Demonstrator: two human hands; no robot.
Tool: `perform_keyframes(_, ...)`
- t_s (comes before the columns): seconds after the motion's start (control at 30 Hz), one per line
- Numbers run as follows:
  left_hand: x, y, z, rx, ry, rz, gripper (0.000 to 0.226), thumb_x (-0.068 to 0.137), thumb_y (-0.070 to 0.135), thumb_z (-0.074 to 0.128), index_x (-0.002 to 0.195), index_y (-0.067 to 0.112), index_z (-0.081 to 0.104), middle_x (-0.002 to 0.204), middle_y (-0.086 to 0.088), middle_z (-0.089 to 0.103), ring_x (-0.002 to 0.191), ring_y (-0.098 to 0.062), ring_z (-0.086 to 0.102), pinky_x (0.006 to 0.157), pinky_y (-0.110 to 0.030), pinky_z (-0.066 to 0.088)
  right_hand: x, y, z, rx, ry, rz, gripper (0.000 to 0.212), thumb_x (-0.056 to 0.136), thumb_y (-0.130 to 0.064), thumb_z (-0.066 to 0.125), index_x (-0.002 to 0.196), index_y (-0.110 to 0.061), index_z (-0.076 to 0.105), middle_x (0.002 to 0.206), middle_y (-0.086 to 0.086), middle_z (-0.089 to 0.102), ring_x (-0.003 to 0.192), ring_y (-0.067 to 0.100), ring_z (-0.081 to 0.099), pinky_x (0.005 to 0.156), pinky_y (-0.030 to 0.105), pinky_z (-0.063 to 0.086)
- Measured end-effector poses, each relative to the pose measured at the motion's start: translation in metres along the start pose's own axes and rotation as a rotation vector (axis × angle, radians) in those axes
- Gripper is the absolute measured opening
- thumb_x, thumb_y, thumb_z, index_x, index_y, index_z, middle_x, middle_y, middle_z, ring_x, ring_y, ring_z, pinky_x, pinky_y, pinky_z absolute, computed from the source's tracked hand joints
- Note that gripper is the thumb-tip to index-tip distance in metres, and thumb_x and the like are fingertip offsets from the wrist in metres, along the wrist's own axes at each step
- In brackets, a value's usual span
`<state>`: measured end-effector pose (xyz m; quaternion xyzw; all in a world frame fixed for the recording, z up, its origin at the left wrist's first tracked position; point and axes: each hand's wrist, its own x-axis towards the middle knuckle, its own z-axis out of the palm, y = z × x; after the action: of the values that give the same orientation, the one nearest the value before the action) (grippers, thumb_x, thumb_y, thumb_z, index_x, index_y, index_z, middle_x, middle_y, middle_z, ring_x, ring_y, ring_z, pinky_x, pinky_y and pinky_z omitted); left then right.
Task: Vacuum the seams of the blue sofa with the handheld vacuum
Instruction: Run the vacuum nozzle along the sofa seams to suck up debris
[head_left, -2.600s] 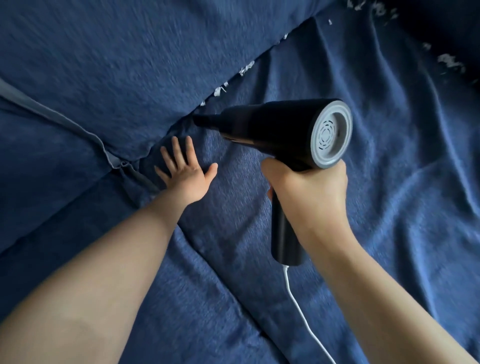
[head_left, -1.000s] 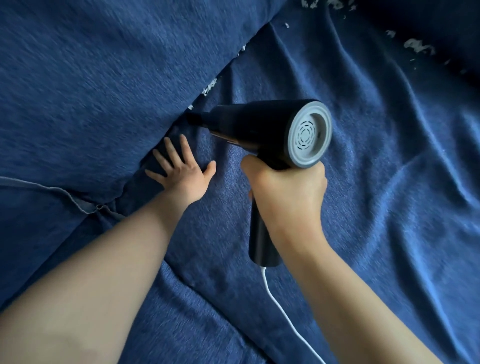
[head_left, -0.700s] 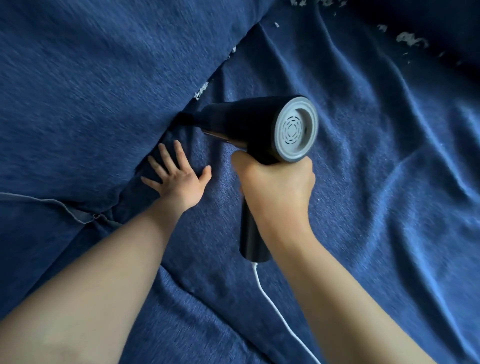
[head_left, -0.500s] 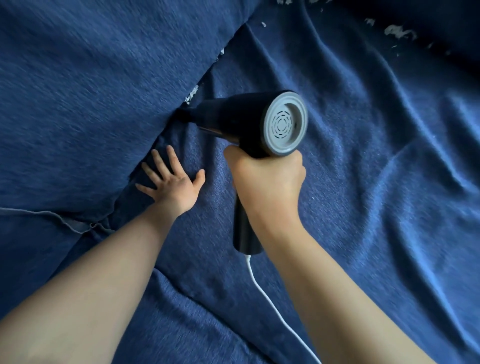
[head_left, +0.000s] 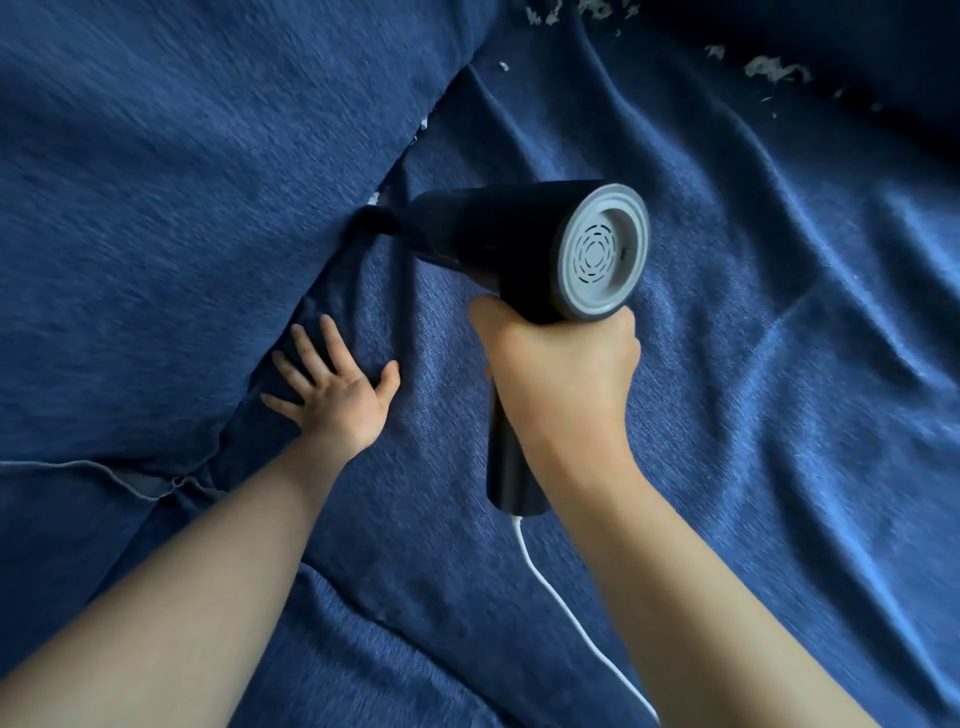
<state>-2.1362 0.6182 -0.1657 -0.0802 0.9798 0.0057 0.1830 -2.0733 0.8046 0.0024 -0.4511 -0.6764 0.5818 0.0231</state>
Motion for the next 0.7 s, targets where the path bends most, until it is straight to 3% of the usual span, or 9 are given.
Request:
perform_keyframes(0.17,-0.003,0.000,0.000,-0.008,0.027,0.007,0.095,0.087,0.060,0.049,0.155,0.021,-0.004,0.161,-0.011,-0.008,0.146,-0.041,-0.005,0.107,-0.073,0.005,0.005,0.000,0.002,0.021,-0.006,0.034,0.023,0.071,-0.028,0.076,0.060,-0.018,0.059,0.064,0.002,0.070,0.077,0.033,0.070,0.075,0.044,0.060)
perform_keyframes(0.3,-0.003,0.000,0.000,-0.015,0.029,0.007,0.095,0.086,0.058,0.051,0.155,0.020,-0.002,0.161,-0.012,-0.007,0.145,-0.042,-0.004,0.107,-0.074,0.006,0.011,-0.003,-0.004,0.034,0.014,0.016,0.025,0.072,-0.024,0.076,0.059,-0.016,0.056,0.059,-0.002,0.064,0.072,0.029,0.067,0.072,0.042,0.059)
perform_keyframes(0.5,-0.003,0.000,0.001,-0.014,0.045,0.017,0.095,0.086,0.056,0.054,0.155,0.018,0.002,0.161,-0.015,-0.002,0.145,-0.044,-0.001,0.105,-0.075,0.007,0.020,-0.006,0.003,0.054,0.008,0.041,0.022,0.062,-0.036,0.069,0.066,-0.015,0.064,0.071,0.007,0.073,0.079,0.034,0.071,0.074,0.043,0.060)
perform_keyframes(0.7,-0.005,-0.001,0.000,-0.023,0.041,0.025,0.094,0.086,0.055,0.056,0.155,0.017,0.005,0.161,-0.015,-0.002,0.144,-0.045,0.001,0.103,-0.076,0.009,0.024,-0.005,-0.001,0.051,0.025,0.016,0.024,0.068,-0.032,0.074,0.060,-0.016,0.058,0.064,0.003,0.069,0.074,0.032,0.068,0.072,0.041,0.059)
